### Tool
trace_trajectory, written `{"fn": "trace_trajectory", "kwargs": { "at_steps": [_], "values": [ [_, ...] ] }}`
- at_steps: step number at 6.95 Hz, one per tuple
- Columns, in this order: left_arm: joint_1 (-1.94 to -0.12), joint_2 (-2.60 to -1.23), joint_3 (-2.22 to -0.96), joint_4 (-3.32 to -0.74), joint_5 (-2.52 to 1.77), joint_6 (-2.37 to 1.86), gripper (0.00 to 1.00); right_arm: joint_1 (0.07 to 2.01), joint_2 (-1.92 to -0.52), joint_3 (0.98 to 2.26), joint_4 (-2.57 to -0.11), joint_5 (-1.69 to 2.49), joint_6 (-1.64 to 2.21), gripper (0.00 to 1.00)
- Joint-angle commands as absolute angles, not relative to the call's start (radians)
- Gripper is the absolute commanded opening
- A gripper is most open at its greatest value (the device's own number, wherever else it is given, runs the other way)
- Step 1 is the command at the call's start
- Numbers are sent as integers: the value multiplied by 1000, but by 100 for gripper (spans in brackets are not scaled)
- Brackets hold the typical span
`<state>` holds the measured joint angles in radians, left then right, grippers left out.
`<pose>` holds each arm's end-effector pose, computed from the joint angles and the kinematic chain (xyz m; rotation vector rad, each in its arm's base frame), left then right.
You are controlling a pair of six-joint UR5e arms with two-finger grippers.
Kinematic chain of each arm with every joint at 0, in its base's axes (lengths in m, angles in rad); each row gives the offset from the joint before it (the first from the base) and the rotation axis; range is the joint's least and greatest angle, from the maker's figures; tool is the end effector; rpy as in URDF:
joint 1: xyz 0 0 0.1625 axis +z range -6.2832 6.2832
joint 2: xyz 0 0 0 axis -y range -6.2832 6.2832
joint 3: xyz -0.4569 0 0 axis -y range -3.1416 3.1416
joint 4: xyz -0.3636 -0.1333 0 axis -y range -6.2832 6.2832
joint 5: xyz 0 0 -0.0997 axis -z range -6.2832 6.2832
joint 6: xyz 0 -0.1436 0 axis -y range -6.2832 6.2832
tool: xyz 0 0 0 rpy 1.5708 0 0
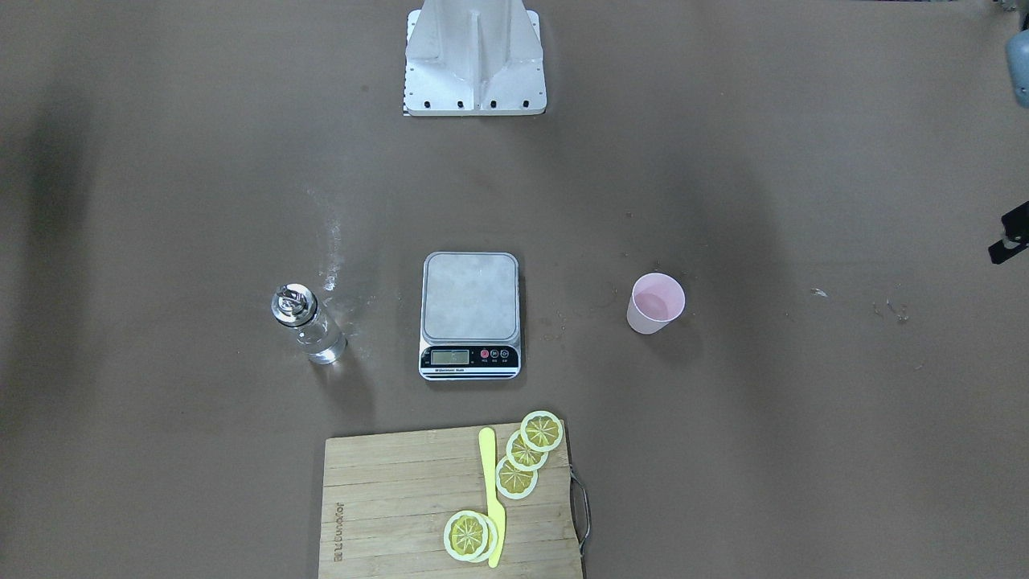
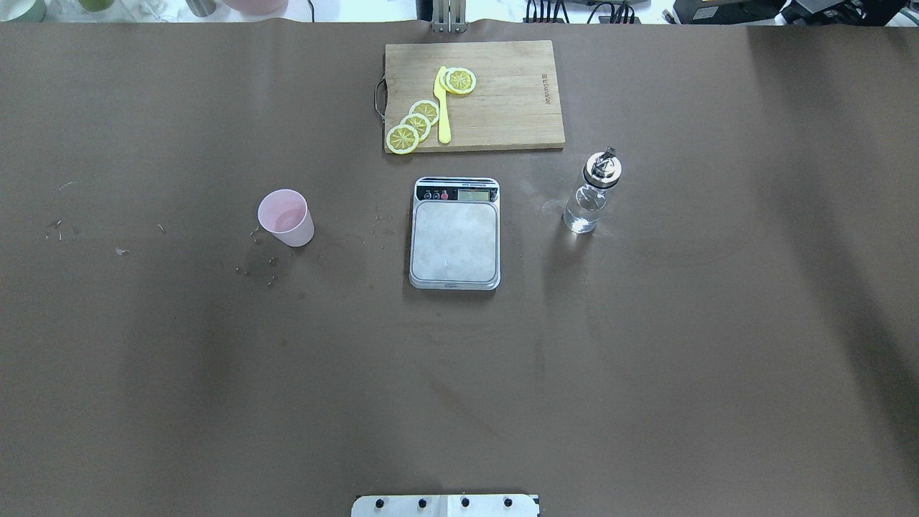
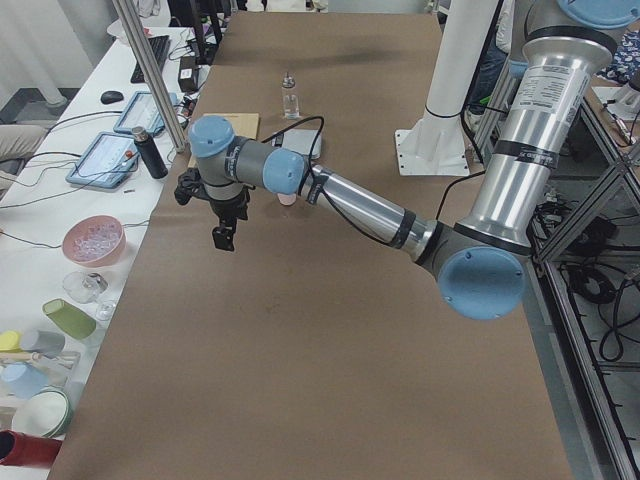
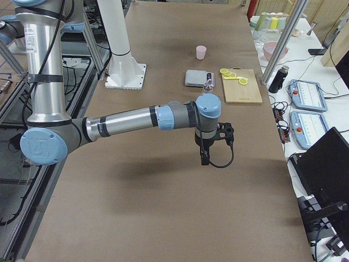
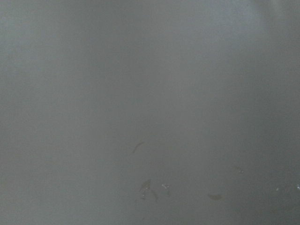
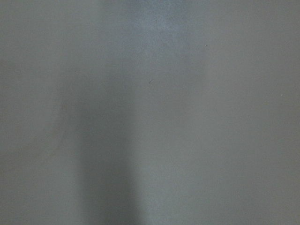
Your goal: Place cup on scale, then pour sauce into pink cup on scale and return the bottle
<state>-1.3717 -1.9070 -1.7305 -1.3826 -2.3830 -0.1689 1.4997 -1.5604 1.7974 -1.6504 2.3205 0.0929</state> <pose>0.0893 -0.5895 0.4848 0.1383 0.8455 0.1533 0.0017 -0.4745 0.6222 0.0882 -0.7578 -0.0383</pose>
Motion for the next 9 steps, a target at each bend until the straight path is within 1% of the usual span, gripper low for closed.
{"fn": "trace_trajectory", "kwargs": {
  "at_steps": [1,3,4,5,7,9],
  "values": [
    [-1226,-2005,-1727,-1384,-2381,-352,97,1497,-1574,1799,-1640,2318,91,100],
    [-1090,-2081,-1715,-1387,-2324,-481,97,1497,-1580,1804,-1640,2333,89,100],
    [-1045,-2104,-1688,-1397,-2315,-494,97,1497,-1586,1804,-1638,2333,86,100],
    [-1020,-2144,-1633,-1422,-2315,-494,97,1497,-1586,1802,-1638,2335,87,100],
    [-962,-2149,-1538,-1542,-2313,-494,97,1497,-1586,1804,-1638,2332,81,100],
    [-916,-2148,-1517,-1597,-2312,-543,95,1497,-1586,1802,-1638,2330,80,100]
  ]
}}
